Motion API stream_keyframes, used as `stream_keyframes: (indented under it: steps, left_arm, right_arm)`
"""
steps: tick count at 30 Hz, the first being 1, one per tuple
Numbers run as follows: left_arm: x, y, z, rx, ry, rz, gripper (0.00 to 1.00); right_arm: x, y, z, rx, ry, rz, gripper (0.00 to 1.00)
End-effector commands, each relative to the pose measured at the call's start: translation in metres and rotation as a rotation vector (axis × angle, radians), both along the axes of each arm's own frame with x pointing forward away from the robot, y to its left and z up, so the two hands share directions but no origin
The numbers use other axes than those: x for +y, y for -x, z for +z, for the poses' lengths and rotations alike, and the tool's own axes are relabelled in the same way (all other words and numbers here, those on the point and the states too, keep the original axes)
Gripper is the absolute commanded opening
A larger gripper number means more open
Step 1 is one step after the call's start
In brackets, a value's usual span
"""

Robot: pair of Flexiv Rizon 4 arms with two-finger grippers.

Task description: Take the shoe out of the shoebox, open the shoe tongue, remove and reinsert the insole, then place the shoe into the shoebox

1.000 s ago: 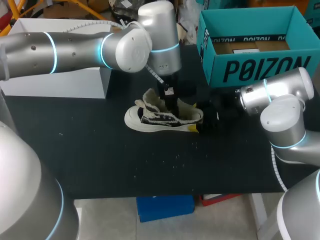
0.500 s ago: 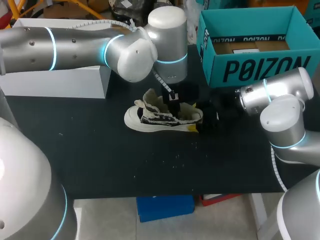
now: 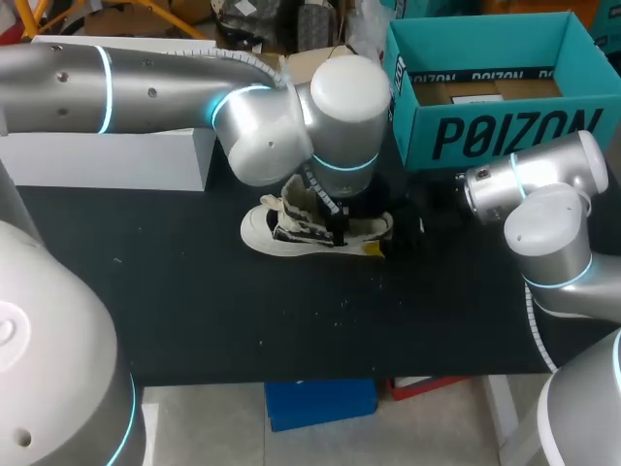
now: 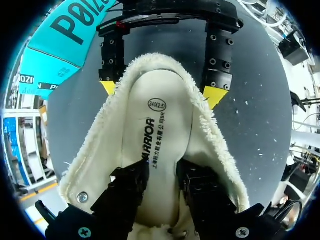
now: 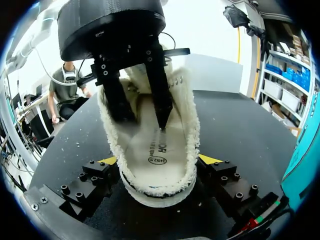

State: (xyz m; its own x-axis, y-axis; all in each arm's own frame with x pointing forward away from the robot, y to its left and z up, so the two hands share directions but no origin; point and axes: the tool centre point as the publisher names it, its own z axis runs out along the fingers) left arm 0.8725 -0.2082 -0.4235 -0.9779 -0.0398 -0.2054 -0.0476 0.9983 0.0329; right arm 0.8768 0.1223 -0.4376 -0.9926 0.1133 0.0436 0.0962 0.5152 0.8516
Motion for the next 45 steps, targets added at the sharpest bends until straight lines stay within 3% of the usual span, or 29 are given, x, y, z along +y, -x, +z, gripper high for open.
stream_keyframes:
  steps: [1,10,16,19,20,21,31,32,45]
  left_arm:
    - [0.003,-0.006,-0.034,-0.147,-0.01,0.005,0.33]
    - [0.009,-0.028,-0.028,-0.329,0.016,0.043,0.38]
    - [0.007,-0.039,-0.022,-0.358,0.055,0.033,0.33]
    - [0.002,-0.04,-0.022,-0.352,0.07,0.01,0.24]
    - [0.0,-0.039,-0.022,-0.353,0.069,0.009,0.12]
    - [-0.003,-0.039,-0.023,-0.336,0.072,-0.01,0.0]
    - [-0.018,-0.031,-0.026,-0.136,0.05,-0.105,0.0]
    - [-0.018,-0.029,-0.023,-0.072,0.065,-0.125,0.0]
    - [-0.015,-0.006,0.027,0.146,0.215,-0.185,0.0]
  right_arm:
    - [0.0,-0.001,0.0,0.002,0.001,-0.001,0.0]
    - [0.0,-0.001,0.0,0.002,0.001,-0.001,0.0]
    - [0.0,-0.001,0.0,0.002,0.001,-0.001,0.0]
    - [0.0,-0.001,0.0,0.002,0.001,-0.001,0.0]
    - [0.0,-0.001,0.0,0.002,0.001,-0.001,0.0]
    - [0.0,-0.001,0.0,0.002,0.001,-0.001,0.0]
    - [0.0,-0.001,0.0,0.002,0.001,-0.001,0.0]
    - [0.0,-0.001,0.0,0.002,0.001,-0.001,0.0]
    - [0.0,-0.001,0.0,0.002,0.001,-0.001,0.0]
